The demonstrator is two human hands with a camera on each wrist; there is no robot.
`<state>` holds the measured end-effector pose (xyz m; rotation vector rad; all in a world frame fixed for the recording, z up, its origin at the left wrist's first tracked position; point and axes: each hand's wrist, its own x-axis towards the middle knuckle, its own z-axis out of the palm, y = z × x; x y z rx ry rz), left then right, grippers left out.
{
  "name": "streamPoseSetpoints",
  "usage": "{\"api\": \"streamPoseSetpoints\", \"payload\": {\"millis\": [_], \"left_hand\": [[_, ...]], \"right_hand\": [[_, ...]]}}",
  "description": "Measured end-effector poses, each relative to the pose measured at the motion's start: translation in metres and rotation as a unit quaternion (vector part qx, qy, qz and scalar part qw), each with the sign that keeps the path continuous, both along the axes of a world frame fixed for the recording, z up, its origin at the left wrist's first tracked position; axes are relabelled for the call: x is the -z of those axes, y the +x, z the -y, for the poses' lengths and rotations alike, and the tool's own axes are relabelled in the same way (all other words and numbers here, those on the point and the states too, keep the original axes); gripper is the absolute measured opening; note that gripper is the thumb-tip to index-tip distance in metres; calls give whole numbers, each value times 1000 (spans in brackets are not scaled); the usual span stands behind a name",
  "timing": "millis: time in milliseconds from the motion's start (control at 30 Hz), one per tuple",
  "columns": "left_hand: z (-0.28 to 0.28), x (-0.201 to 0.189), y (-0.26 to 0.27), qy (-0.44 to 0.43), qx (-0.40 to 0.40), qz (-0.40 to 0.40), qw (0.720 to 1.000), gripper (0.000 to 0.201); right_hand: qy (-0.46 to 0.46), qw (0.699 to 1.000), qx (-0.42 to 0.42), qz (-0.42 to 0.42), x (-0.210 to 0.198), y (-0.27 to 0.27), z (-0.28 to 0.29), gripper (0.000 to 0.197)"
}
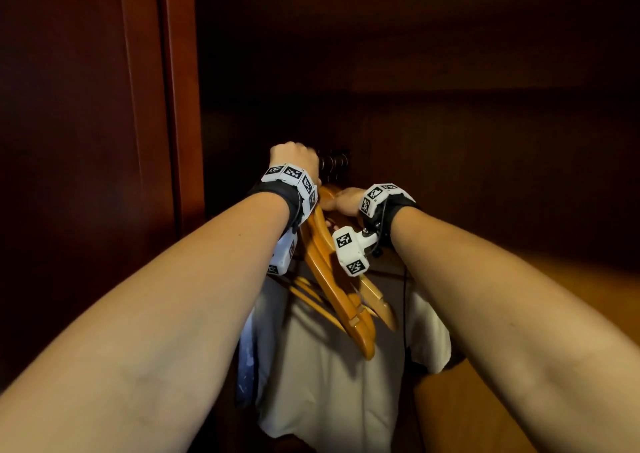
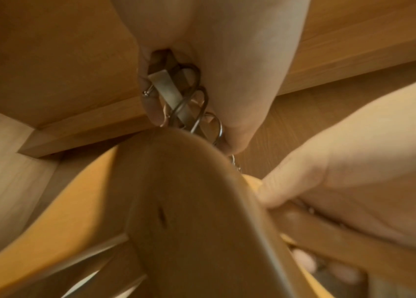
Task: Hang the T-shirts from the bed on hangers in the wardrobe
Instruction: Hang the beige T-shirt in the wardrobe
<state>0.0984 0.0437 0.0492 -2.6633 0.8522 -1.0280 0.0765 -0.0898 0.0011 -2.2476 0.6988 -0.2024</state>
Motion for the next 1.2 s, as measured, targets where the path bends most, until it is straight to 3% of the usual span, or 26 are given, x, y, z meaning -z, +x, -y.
{"api": "streamPoseSetpoints", "payload": {"millis": [167,300,600,767,900,1200], "left_hand": [[2,0,0,0,0,-7,1000,48],[0,-2,-1,-19,13,-28,999,54],[7,7,-31,-96,98,-38,990,55],[18,19,-70,-140,165,-115,969,66],[22,31,-99,-189,210,-197,939,65],[33,43,-148,-238,297,-268,885,58]], "right_hand": [[6,997,11,70,-19,-34,-26,32],[18,993,26,114,-23,-43,-27,48],[-27,979,82,186,-27,-86,-18,49],[-63,971,111,205,-24,-131,-16,42],[-101,963,142,207,-13,-174,-12,53],[-212,933,240,165,-12,-248,-33,65]]}}
